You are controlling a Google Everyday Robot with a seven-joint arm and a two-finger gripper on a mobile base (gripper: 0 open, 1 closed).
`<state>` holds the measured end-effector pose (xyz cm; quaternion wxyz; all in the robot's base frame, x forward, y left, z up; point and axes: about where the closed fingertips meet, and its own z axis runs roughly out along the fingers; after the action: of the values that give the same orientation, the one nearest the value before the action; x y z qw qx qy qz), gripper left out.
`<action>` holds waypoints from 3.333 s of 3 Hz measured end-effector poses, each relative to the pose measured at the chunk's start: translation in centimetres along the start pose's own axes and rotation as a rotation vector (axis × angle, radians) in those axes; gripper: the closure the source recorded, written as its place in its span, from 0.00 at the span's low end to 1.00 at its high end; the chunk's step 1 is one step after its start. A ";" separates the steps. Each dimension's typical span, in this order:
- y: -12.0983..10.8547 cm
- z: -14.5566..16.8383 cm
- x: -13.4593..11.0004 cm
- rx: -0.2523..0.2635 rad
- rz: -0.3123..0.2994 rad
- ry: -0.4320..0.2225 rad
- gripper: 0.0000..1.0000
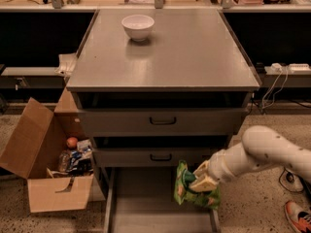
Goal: Place green rice chip bag into bottom drawer
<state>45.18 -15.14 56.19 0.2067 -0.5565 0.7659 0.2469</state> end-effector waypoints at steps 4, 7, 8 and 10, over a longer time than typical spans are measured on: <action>-2.3 22.6 15.4 -0.155 0.261 0.039 1.00; -5.1 29.3 18.0 -0.207 0.343 0.041 0.84; -5.1 29.3 18.0 -0.207 0.343 0.041 0.61; -5.1 29.3 18.0 -0.207 0.343 0.041 0.07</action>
Offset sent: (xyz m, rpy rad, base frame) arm -0.0218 0.0144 -0.2661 0.0439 0.2599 -0.1130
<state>45.97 -12.15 21.60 0.0876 -0.4409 0.8241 0.3445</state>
